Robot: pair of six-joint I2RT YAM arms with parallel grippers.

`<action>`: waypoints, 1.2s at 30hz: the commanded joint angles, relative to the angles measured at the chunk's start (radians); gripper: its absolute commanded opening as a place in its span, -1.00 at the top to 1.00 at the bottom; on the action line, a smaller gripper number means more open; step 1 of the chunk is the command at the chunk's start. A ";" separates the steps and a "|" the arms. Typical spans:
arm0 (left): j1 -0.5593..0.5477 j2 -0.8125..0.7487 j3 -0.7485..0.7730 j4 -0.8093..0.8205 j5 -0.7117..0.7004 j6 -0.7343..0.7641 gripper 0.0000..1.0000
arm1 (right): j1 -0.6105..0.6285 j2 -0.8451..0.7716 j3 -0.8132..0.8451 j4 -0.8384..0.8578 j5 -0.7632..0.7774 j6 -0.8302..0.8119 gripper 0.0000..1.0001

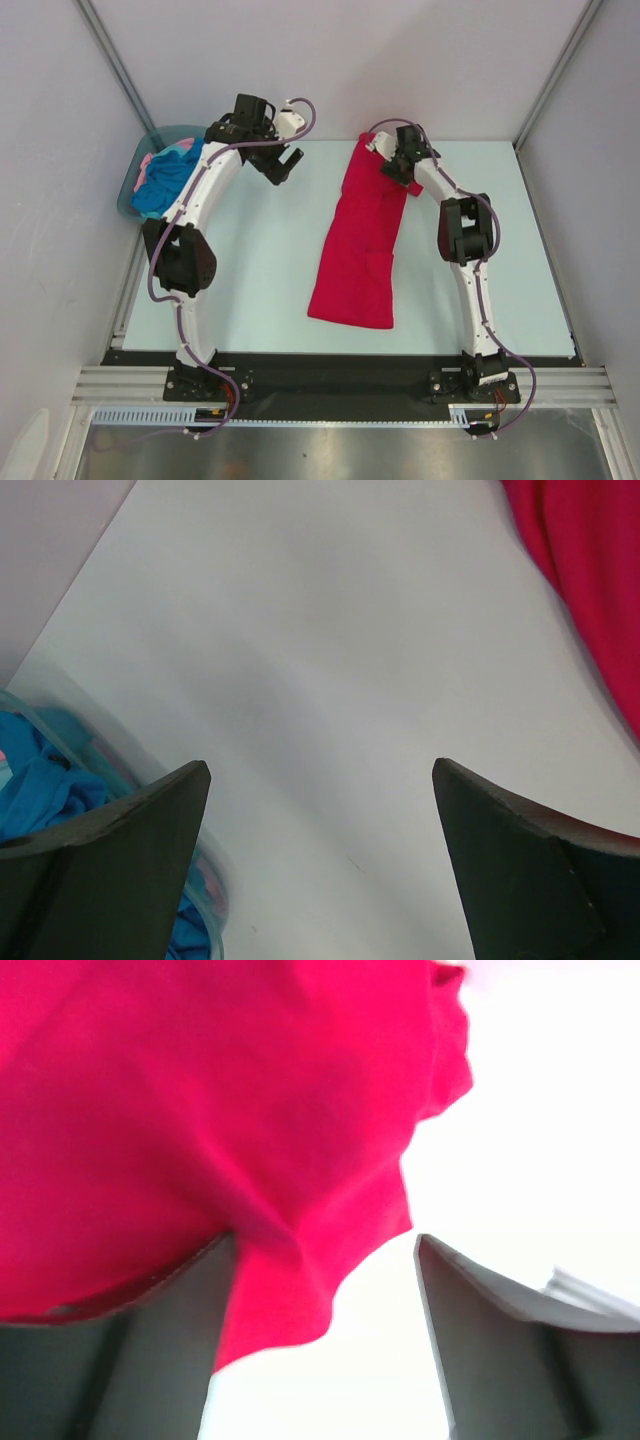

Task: Fold and stack the t-shirts
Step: Fold the tshirt

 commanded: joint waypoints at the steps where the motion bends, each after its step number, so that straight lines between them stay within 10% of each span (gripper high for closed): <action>1: -0.004 -0.043 -0.006 0.015 0.002 0.015 -0.99 | 0.016 -0.051 -0.108 -0.128 -0.039 0.019 -0.74; 21: 0.019 -0.141 -0.168 0.092 0.004 0.066 -0.99 | 0.324 -0.833 -0.716 -0.386 -0.308 0.172 -0.87; 36: 0.082 -0.251 -0.347 0.318 -0.156 -0.040 -1.00 | 0.623 -1.019 -1.254 -0.099 -0.178 0.284 -0.77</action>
